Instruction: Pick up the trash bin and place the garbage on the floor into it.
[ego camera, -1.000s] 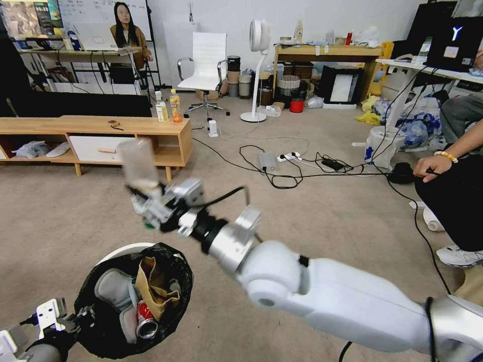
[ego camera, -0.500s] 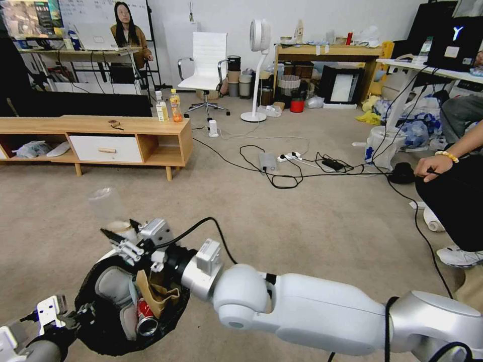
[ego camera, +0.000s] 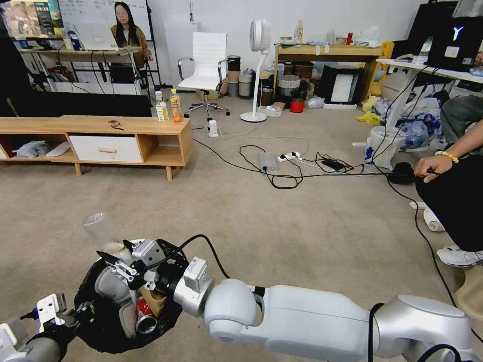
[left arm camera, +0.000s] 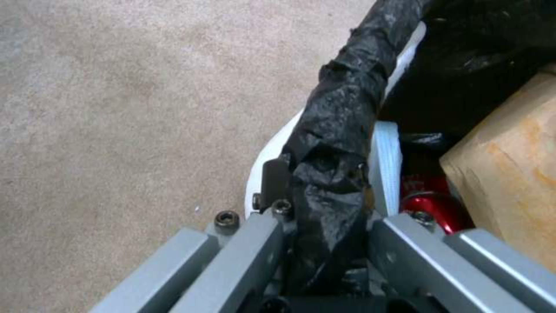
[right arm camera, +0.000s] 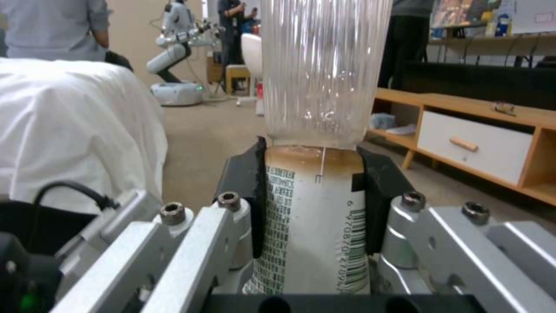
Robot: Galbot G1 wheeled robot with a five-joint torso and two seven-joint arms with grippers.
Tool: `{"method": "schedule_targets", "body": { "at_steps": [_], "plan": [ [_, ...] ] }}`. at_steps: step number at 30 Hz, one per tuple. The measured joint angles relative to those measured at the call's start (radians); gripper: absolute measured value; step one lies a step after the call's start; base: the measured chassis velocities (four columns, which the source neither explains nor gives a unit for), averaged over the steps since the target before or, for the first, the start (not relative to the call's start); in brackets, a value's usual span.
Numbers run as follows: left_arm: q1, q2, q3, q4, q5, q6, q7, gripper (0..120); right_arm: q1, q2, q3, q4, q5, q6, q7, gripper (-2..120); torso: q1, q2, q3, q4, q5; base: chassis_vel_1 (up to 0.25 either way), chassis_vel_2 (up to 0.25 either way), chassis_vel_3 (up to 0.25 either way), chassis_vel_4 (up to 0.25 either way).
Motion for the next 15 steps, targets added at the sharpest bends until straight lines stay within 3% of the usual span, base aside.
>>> {"method": "schedule_targets", "body": {
  "at_steps": [15],
  "plan": [
    [-0.010,0.003,0.010,0.015,-0.002,0.000,0.000,1,-0.046,0.025,-0.030,-0.096,-0.051,0.029,-0.014,28,0.000,0.000,0.000,0.0000,0.0000,0.000,0.000,0.000,0.000]
  ]
}}
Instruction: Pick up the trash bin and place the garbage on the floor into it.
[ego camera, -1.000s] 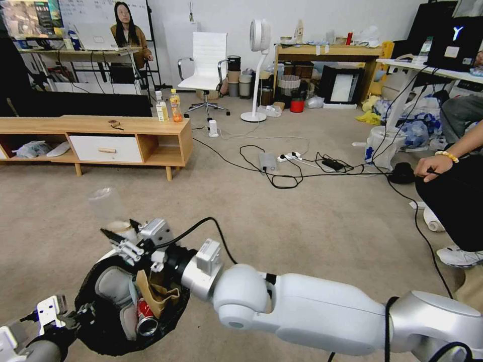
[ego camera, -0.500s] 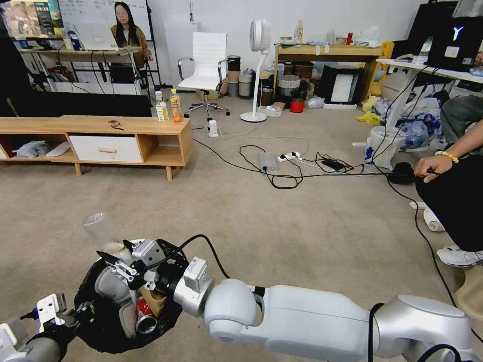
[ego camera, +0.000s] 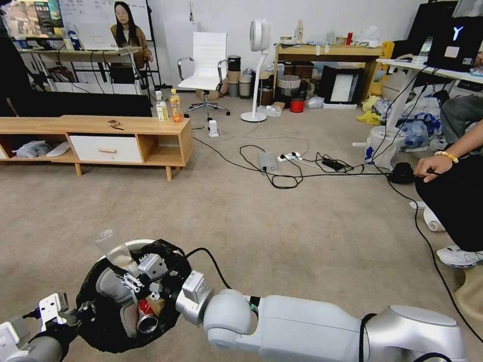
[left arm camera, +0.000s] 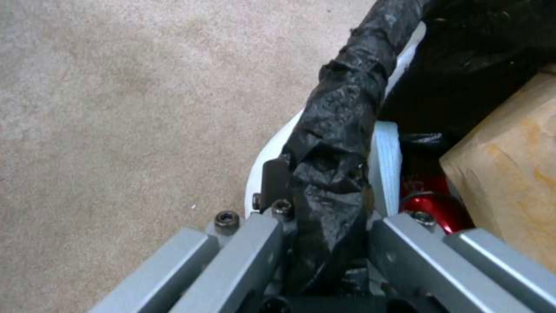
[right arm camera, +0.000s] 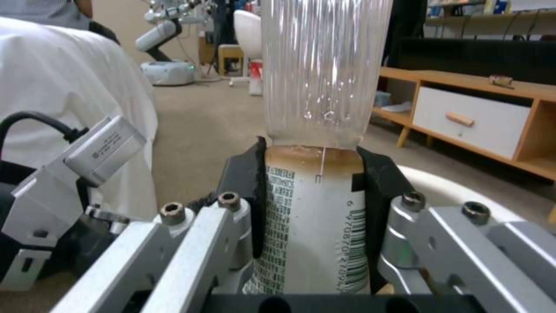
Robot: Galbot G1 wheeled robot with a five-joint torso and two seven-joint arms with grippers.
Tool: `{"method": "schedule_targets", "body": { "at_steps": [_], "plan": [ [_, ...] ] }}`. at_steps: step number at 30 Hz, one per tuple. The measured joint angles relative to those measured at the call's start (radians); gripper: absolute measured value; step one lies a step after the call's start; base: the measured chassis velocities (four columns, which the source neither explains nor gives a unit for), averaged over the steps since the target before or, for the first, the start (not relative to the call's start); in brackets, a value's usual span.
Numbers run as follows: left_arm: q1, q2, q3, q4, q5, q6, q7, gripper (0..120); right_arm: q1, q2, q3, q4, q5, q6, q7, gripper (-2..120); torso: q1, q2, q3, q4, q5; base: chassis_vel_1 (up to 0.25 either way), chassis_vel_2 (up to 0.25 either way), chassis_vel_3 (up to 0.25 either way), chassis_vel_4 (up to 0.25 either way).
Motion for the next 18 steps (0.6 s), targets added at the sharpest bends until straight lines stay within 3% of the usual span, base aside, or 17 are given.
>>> {"method": "schedule_targets", "body": {
  "at_steps": [18],
  "plan": [
    [-0.023,0.003,0.010,0.021,-0.005,0.000,0.001,1,-0.025,0.036,-0.040,-0.068,-0.005,0.009,0.005,28,0.000,0.000,0.000,0.0000,0.0000,0.000,0.000,0.000,0.000]
  ]
}}
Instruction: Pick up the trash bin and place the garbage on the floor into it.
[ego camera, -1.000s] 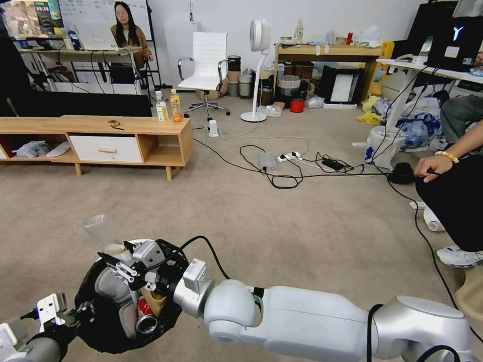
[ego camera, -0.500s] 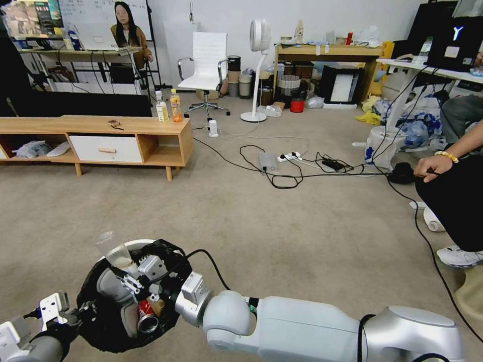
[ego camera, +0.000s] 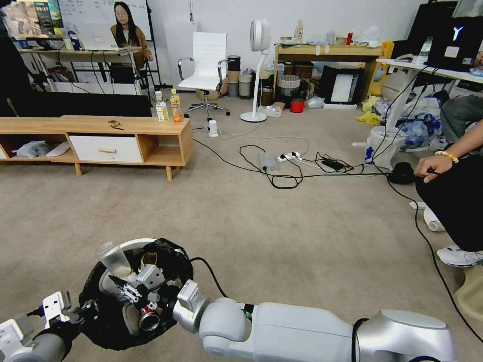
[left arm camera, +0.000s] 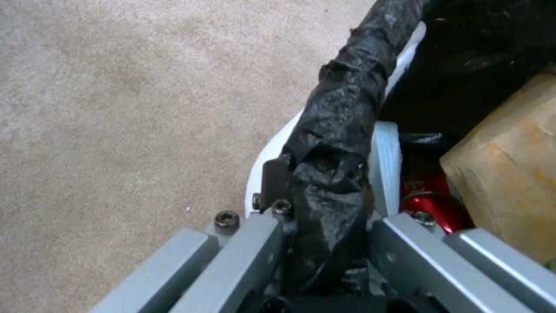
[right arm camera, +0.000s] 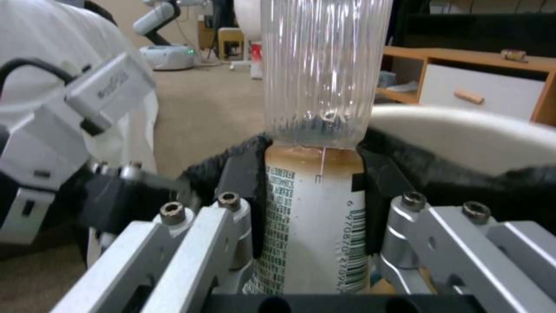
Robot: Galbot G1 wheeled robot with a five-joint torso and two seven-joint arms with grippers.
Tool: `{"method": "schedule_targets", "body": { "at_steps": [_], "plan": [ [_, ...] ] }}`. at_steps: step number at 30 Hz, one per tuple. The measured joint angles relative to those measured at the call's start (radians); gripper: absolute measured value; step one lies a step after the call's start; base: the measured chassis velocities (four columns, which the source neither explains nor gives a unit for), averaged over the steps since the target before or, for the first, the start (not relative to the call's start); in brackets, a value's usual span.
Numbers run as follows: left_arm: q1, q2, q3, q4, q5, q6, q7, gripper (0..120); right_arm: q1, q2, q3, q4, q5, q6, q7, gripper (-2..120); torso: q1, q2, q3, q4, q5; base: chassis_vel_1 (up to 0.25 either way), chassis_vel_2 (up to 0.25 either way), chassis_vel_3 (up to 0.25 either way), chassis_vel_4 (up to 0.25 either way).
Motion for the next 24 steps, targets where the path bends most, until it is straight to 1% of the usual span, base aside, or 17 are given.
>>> {"method": "schedule_targets", "body": {
  "at_steps": [24],
  "plan": [
    [-0.005,0.002,0.003,0.005,-0.006,0.000,-0.002,1,-0.051,-0.001,-0.007,-0.055,-0.023,-0.008,0.006,28,0.000,0.000,0.000,0.0000,0.0000,0.000,0.000,0.000,0.000]
  ]
}}
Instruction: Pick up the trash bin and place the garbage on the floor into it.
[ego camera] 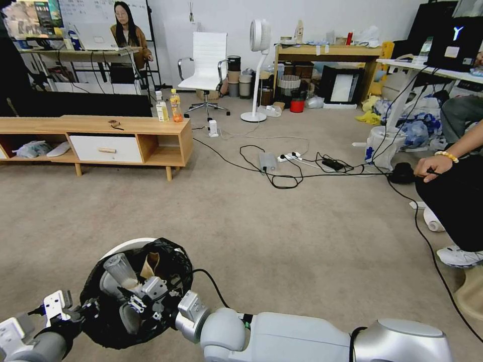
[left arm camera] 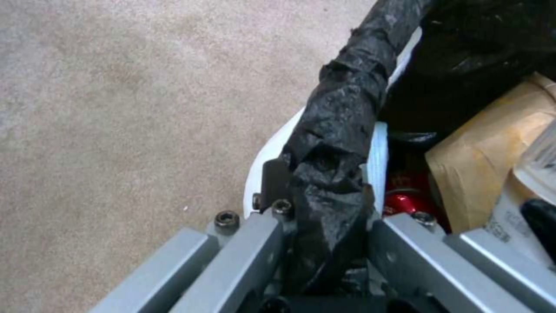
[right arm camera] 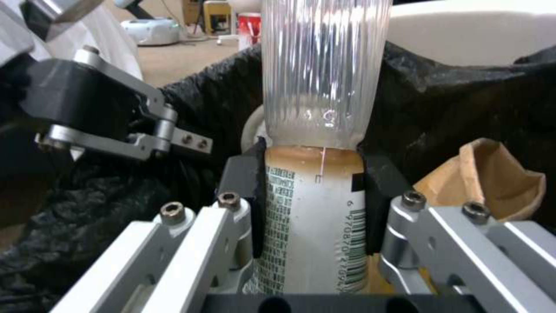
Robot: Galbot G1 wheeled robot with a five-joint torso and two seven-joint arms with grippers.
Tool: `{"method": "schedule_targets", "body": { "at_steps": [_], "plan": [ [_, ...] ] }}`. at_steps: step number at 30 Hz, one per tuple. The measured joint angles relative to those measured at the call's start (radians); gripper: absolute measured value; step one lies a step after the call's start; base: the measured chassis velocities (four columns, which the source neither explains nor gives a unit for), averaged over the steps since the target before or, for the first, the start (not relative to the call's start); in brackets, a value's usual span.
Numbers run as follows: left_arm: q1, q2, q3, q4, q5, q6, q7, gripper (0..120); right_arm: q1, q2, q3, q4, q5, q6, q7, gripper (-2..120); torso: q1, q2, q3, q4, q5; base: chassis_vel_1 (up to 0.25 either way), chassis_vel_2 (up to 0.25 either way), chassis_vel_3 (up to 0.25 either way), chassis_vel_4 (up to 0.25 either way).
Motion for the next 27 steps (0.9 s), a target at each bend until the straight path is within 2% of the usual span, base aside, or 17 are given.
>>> {"method": "schedule_targets", "body": {
  "at_steps": [5,6,9,11,12,14,16,17,20,22,27],
  "plan": [
    [0.000,0.002,0.000,-0.001,0.000,0.000,0.000,1,-0.005,-0.005,0.003,0.002,-0.002,-0.003,0.000,33,0.000,0.000,0.000,0.0000,0.0000,0.000,0.000,0.000,0.000],
    [0.001,0.003,-0.001,-0.001,0.000,0.000,0.000,1,-0.005,-0.007,0.004,0.004,-0.003,-0.005,0.000,42,0.000,0.000,0.000,0.0000,0.0000,0.000,0.000,0.000,0.000],
    [0.001,0.003,-0.001,-0.001,0.000,0.000,0.000,1,-0.005,-0.008,0.006,0.006,-0.003,-0.005,0.000,48,0.000,0.000,0.000,0.0000,0.0000,0.000,0.000,0.000,0.000],
    [0.000,0.002,0.000,0.001,0.000,0.000,0.000,1,-0.005,-0.009,0.009,0.011,-0.003,-0.006,0.000,60,0.000,0.000,0.000,0.0000,0.0000,0.000,0.000,0.000,0.000],
    [0.000,0.002,0.000,0.001,0.000,0.000,0.000,1,-0.005,-0.009,0.009,0.011,-0.003,-0.006,0.000,60,0.000,0.000,0.000,0.0000,0.0000,0.000,0.000,0.000,0.000],
    [-0.003,0.002,0.001,0.005,0.000,0.000,0.000,1,-0.004,-0.009,0.011,0.015,-0.003,-0.007,0.000,70,0.000,0.000,0.000,0.0000,0.0000,0.000,0.000,0.000,0.000],
    [-0.003,0.002,0.001,0.006,0.000,0.000,0.000,1,-0.004,-0.009,0.012,0.017,-0.002,-0.007,0.000,73,0.000,0.000,0.000,0.0000,0.0000,0.000,0.000,0.000,0.000],
    [-0.003,0.002,0.001,0.008,0.000,0.000,0.000,1,-0.003,-0.009,0.016,0.020,-0.001,-0.007,0.000,83,0.000,0.000,0.000,0.0000,0.0000,0.000,0.000,0.000,0.000],
    [-0.004,0.002,0.002,0.010,0.000,0.000,0.000,1,-0.002,-0.009,0.018,0.021,0.000,-0.007,0.000,88,0.000,0.000,0.000,0.0000,0.0000,0.000,0.000,0.000,0.000],
    [-0.005,0.003,0.002,0.014,0.001,0.000,0.000,1,-0.001,-0.012,0.026,0.031,0.002,-0.007,0.001,98,0.000,0.000,0.000,0.0001,0.0000,0.000,0.000,0.000,0.000],
    [-0.007,0.007,0.002,0.020,0.001,0.000,0.000,1,0.003,-0.021,0.049,0.064,0.012,-0.010,0.005,100,0.000,0.000,0.000,0.0000,0.0000,0.000,0.000,0.000,0.000]
  ]
}}
